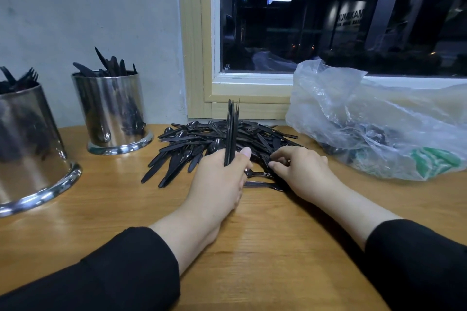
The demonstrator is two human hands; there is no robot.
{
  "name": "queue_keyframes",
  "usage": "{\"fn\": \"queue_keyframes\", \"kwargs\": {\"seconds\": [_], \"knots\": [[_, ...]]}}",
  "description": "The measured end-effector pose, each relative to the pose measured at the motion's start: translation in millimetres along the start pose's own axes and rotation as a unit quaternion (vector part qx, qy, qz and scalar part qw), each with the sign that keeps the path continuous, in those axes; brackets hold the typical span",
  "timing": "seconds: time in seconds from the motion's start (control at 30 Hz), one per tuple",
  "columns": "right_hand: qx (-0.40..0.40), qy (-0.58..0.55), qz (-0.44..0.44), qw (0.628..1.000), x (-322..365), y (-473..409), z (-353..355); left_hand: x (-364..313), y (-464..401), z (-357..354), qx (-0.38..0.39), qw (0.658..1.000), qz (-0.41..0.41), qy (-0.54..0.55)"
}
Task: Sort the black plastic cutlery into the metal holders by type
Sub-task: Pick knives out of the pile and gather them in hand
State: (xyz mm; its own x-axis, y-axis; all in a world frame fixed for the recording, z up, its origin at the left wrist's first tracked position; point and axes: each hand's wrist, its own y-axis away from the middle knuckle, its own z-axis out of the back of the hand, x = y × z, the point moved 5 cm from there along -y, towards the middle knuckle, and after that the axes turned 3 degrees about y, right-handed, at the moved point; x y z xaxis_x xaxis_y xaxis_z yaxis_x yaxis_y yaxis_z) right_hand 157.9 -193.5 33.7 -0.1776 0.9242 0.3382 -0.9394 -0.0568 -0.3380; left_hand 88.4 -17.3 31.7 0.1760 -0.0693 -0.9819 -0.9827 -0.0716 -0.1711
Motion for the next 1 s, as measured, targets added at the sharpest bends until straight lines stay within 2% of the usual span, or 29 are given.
{"fn": "queue_keyframes", "kwargs": {"seconds": [0.3, 0.57, 0.67, 0.83, 0.93, 1.0], "knots": [[-0.001, -0.081, -0.059, 0.995, -10, 0, 5, 0, -1, 4, -0.01, 1.0, 0.0, -0.009], [0.001, -0.057, -0.063, 0.996, -6, 2, 5, -1, -1, 3, -0.011, 1.0, 0.002, 0.009], [-0.043, -0.077, -0.049, 0.995, -5, 3, 16, -1, -1, 5, -0.023, 0.999, 0.019, 0.032], [-0.179, -0.116, 0.041, 0.976, 4, 15, 45, 1, -3, 9, -0.046, 0.996, 0.024, 0.07], [-0.248, -0.105, 0.164, 0.949, 26, 31, 57, 0, -5, 9, -0.06, 0.993, 0.029, 0.093], [-0.247, -0.084, 0.265, 0.928, 47, 42, 51, -1, -6, 9, -0.072, 0.991, 0.036, 0.108]]}}
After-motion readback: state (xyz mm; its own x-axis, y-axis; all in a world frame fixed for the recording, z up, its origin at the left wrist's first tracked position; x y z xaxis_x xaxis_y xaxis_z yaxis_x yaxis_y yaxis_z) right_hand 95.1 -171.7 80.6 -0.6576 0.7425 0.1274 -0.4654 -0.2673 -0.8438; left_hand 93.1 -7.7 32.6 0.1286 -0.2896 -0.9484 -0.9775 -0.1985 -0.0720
